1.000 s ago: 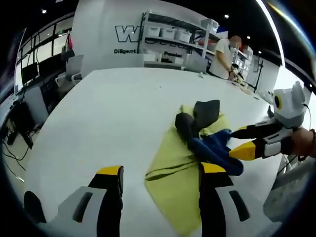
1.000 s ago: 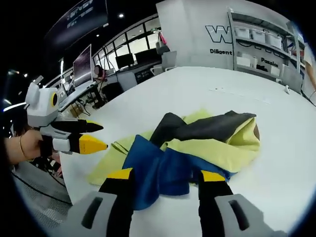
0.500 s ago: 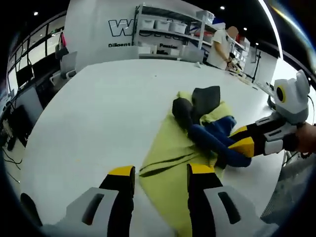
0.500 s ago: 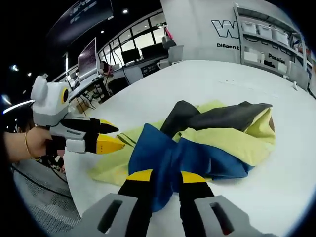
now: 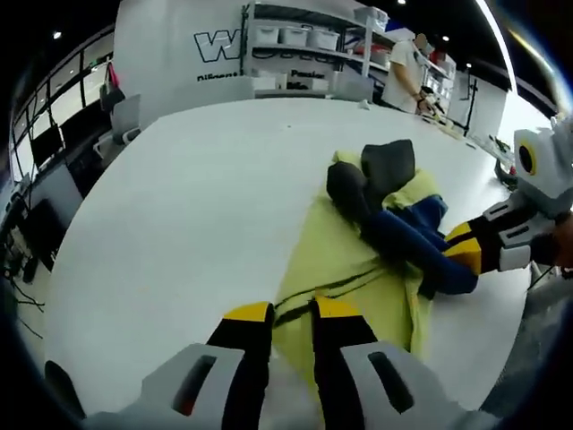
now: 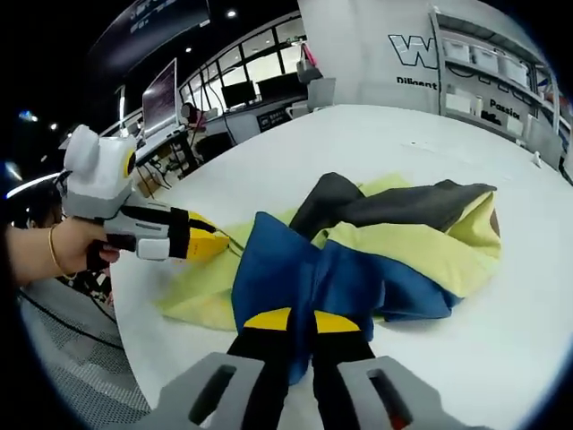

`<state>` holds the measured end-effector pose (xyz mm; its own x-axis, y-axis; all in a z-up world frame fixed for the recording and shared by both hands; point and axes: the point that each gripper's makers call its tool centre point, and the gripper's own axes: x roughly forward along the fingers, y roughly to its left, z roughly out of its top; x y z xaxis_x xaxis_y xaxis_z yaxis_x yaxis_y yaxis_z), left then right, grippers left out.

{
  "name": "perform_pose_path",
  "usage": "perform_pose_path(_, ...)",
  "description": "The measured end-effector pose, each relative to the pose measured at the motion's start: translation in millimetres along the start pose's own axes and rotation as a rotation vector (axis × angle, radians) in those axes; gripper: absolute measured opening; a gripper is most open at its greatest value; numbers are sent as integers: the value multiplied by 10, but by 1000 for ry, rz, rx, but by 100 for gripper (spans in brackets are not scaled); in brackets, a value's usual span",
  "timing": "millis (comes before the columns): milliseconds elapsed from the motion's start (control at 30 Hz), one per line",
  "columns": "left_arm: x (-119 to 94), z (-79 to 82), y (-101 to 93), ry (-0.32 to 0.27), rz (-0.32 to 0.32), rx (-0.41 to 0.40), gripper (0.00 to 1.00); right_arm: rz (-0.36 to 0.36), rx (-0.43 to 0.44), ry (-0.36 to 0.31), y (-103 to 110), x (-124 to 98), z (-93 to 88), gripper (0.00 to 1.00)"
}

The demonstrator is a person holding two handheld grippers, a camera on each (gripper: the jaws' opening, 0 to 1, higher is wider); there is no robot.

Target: Fold the garment on the visible template until the final outline fits inside the template.

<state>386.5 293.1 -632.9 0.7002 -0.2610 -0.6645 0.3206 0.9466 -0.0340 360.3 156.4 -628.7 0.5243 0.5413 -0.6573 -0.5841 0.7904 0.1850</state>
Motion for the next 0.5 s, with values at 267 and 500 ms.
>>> perform_pose_path(267,-9,11,53,-9,20,-34,0,-6,-32,-1,0,-35,4,0)
perform_pose_path(500,-68,27,65,-16,32,-5,0,-59,-75,4,-131,-149,-23,0)
